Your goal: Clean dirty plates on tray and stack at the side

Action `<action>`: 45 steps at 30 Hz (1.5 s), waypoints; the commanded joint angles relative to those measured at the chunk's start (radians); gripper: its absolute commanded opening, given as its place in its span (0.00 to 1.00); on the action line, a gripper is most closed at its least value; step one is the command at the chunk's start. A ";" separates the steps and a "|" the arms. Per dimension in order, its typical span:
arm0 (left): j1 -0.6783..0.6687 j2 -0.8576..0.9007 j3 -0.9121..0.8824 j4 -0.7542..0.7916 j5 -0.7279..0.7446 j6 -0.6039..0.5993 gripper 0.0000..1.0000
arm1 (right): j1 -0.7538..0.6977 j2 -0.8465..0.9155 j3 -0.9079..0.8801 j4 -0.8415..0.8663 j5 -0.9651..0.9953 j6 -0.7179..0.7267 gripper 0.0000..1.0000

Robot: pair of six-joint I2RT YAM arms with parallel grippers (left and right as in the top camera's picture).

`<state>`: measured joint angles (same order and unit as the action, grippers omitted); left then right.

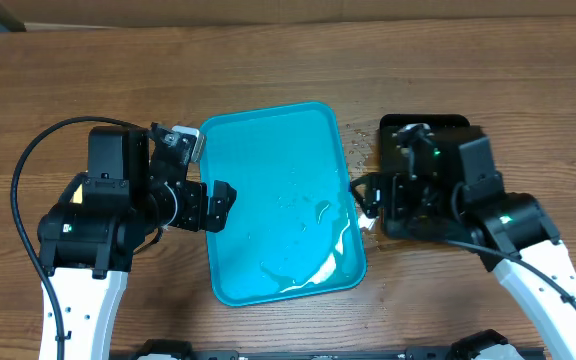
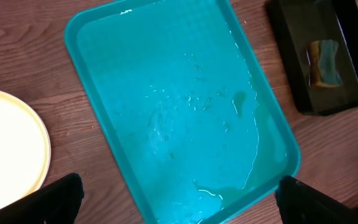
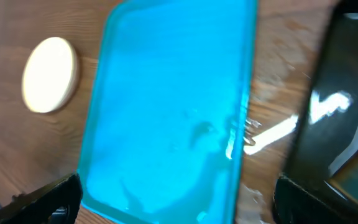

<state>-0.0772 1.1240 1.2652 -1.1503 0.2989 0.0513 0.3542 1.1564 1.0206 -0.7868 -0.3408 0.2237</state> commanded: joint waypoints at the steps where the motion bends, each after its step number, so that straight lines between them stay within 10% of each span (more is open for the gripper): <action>1: -0.005 0.011 0.011 0.016 0.005 -0.021 1.00 | 0.022 -0.015 0.007 0.034 0.005 -0.015 1.00; 19: -0.005 0.134 0.011 0.017 0.005 -0.021 1.00 | 0.016 -0.066 0.001 -0.037 0.103 -0.019 1.00; 45: -0.005 0.319 0.011 0.018 0.005 -0.021 0.99 | -0.223 -1.026 -0.837 0.689 0.280 -0.094 1.00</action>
<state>-0.0772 1.4281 1.2652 -1.1332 0.2993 0.0437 0.1402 0.1707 0.2321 -0.1234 -0.0624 0.1364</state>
